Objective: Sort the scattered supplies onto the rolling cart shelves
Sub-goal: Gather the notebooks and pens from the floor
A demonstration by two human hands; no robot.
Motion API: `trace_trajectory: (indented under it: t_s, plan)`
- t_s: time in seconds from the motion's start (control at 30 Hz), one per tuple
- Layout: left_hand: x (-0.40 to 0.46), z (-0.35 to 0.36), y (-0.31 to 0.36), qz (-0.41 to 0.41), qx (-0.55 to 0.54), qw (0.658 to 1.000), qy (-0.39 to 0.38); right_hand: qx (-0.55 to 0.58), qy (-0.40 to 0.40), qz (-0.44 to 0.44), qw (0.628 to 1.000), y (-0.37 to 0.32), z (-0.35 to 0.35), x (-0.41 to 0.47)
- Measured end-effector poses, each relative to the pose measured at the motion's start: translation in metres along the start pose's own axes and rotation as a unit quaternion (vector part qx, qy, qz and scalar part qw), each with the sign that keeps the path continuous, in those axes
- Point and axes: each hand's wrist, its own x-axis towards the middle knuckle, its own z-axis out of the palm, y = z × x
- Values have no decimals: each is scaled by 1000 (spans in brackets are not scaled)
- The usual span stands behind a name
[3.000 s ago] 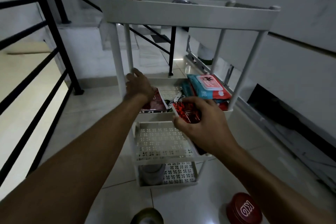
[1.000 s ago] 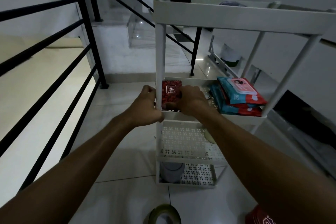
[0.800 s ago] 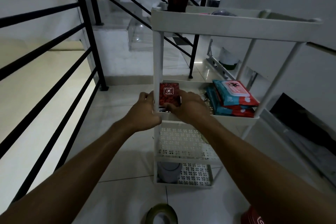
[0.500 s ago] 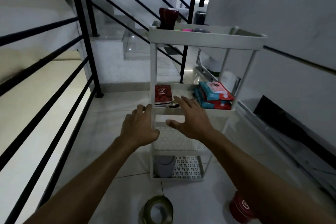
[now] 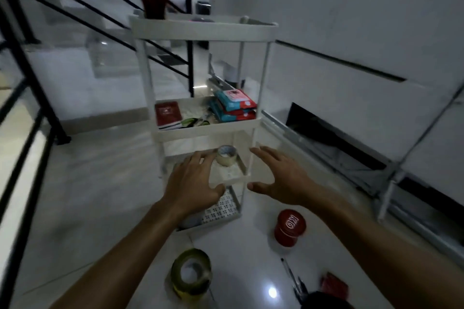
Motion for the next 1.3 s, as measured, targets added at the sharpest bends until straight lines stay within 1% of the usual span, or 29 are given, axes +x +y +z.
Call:
trace_trajectory:
  t_s: [0.1, 0.2, 0.3, 0.4, 0.53, 0.67, 0.77, 0.83, 0.9, 0.97, 1.03, 1.1, 1.17, 1.3]
  plan:
    - [16, 36, 29, 26, -16, 999, -42, -10, -29, 70, 997, 56, -2, -32]
    - [27, 81, 60, 57, -46, 994, -78, -16, -33, 140, 989, 109, -1, -72]
    - [28, 128, 90, 76, -68, 988, -118, 14, -39, 210, 977, 158, 10, -116]
    - [19, 183, 118, 87, -85, 977, -174, 42, -69, 260, 962, 202, 34, -164]
    - [-3, 274, 151, 100, -95, 954, -266, 68, -102, 312, 942, 256, 89, -221]
    - [-30, 359, 171, 93, -88, 930, -344, 132, -123, 352, 918, 290, 161, -261]
    - [-43, 415, 179, 69, -93, 911, -397, 178, -133, 371, 902, 304, 215, -270]
    - [-46, 447, 181, 56, -94, 902, -419, 207, -134, 383, 890, 311, 247, -267]
    - [-52, 471, 178, 64, -91, 897, -429, 208, -133, 385, 889, 316, 272, -261]
    - [-61, 490, 173, 105, -87, 892, -432, 171, -145, 371, 901, 322, 293, -254]
    - [-68, 504, 167, 152, -81, 891, -420, 141, -151, 369, 906, 328, 307, -248]
    - [-70, 513, 165, 179, -77, 897, -396, 126, -150, 374, 906, 331, 316, -243]
    - [-67, 518, 164, 183, -84, 904, -376, 119, -151, 377, 906, 331, 322, -239]
    - [-63, 517, 161, 159, -113, 917, -349, 107, -165, 375, 906, 334, 323, -232]
